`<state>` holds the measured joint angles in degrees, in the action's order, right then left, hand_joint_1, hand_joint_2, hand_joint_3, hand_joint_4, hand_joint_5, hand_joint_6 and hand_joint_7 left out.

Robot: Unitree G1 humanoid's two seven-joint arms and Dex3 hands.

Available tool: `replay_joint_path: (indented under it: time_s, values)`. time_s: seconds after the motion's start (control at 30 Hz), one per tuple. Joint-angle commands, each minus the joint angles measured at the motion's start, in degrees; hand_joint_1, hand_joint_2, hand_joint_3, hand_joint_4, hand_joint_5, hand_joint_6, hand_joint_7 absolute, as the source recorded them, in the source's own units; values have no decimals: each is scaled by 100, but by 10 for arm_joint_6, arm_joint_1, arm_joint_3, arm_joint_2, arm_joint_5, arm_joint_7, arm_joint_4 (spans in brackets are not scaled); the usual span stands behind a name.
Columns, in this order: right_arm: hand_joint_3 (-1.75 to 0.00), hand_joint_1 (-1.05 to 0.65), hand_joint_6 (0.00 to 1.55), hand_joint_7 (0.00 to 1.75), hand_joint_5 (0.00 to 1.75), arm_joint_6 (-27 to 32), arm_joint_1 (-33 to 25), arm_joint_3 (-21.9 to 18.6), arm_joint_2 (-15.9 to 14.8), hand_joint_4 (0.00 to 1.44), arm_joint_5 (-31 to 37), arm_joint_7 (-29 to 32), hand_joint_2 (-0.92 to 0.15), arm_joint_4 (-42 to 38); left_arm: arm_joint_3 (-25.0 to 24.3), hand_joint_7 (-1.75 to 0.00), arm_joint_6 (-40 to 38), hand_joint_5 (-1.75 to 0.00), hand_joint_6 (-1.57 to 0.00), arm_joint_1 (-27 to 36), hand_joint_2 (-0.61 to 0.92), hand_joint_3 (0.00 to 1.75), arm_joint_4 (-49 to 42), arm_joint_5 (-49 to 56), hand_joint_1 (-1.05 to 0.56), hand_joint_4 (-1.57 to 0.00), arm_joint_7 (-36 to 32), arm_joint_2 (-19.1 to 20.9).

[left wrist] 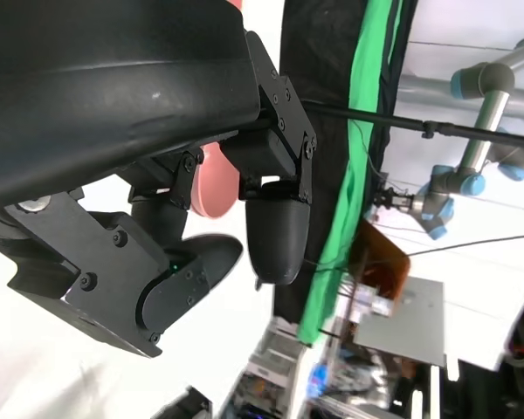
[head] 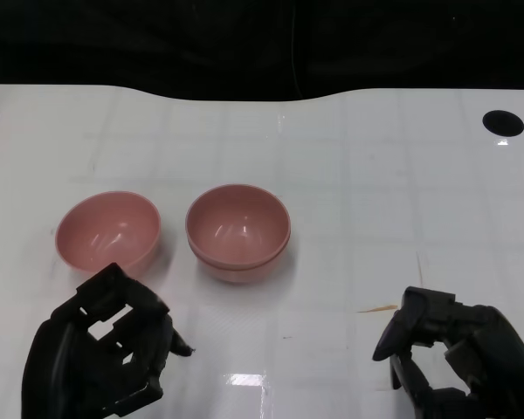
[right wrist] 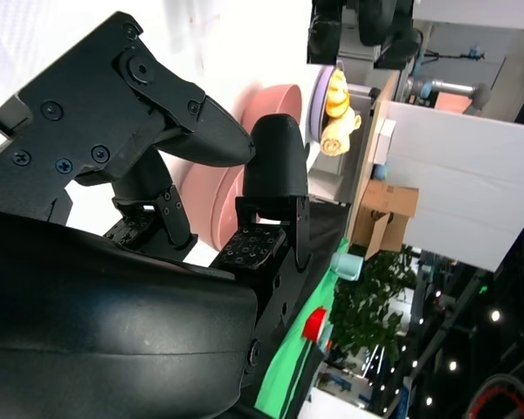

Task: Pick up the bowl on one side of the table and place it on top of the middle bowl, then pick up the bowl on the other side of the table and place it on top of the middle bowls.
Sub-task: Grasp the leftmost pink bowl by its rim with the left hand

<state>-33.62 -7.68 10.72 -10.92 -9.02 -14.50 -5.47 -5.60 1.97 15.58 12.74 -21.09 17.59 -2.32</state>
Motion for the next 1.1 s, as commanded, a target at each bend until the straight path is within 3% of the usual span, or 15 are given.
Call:
replay_joint_path:
  time_s: [0.03, 0.13, 0.23, 0.43, 0.6, 0.9, 1.1]
  values:
    - [-145, -11, 78, 152, 175, 8, 4, -14, 9, 82, -16, -17, -34, -12, 2, -53, 30, -103, -72, 5, 89, 35, 24, 67, -20, -59, -23, 29]
    - [-143, -11, 78, 150, 173, 12, 8, -22, 15, 81, -17, -28, -36, -18, 7, -22, 64, -93, -68, -1, 92, 25, 35, 158, -23, -50, -52, 52]
    - [-142, -12, 79, 148, 171, 14, 11, -30, 22, 82, -20, -41, -36, -28, 9, -12, 80, -90, -61, -15, 92, 21, 48, 255, -31, -40, -83, 83]
    - [-141, -12, 82, 143, 166, 16, 6, -37, 32, 84, -17, -52, -35, -32, 22, -4, 12, -74, -56, -37, 92, 10, 122, 508, -43, -32, -143, 134]
    - [-140, -10, 83, 143, 167, 17, 4, -44, 36, 83, -11, -54, -36, -30, 46, 0, -5, -59, -46, -66, 91, 2, 125, 658, -40, -24, -183, 161]
    - [-137, -13, 82, 142, 166, 18, 6, -50, 43, 83, -1, -53, -38, -31, 93, 0, -98, -55, -41, -115, 87, 1, 88, 799, -48, -23, -150, 175]
    - [-136, -11, 82, 140, 166, 25, 7, -52, 44, 82, -1, -54, -38, -29, 138, 0, -186, -28, -40, -169, 87, 0, 34, 888, -51, -37, -90, 172]
